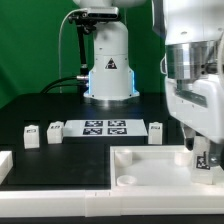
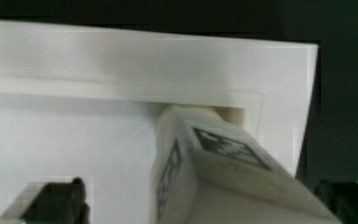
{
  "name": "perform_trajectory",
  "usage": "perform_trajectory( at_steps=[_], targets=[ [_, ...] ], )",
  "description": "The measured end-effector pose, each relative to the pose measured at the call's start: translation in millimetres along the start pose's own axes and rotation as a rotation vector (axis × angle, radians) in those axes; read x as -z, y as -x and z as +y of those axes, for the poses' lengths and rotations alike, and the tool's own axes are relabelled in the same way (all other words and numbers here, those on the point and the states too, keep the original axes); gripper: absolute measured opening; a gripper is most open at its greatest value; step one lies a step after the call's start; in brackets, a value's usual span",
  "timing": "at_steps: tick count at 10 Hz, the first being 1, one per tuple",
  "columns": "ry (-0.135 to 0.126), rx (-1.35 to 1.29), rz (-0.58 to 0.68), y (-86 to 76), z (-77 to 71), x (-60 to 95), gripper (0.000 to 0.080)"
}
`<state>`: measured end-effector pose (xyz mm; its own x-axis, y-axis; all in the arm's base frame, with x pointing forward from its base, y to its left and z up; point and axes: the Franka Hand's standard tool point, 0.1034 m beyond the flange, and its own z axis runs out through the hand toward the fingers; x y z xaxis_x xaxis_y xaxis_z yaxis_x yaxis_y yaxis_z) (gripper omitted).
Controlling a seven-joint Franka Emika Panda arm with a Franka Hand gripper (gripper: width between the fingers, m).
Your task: Assemble one leg
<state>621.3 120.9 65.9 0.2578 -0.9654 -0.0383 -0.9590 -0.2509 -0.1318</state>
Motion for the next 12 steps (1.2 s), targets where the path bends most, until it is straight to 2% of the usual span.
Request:
perform_trajectory(
  at_steps=[1, 4, 8, 11, 12],
  targets=[
    [0.001, 0.149, 0.0, 1.1, -0.6, 0.3, 0.0646],
    [0.028, 0.544, 0.008, 4.9, -2.9, 0.9, 0.0649],
    [0.049, 1.005, 0.026, 0.8, -2.7, 0.8, 0.0649],
    [0.058, 1.184, 0.027, -2.1, -2.3, 0.8, 0.0649],
    [0.058, 1.173, 0.027, -2.1, -2.3, 0.8, 0.0622]
  ],
)
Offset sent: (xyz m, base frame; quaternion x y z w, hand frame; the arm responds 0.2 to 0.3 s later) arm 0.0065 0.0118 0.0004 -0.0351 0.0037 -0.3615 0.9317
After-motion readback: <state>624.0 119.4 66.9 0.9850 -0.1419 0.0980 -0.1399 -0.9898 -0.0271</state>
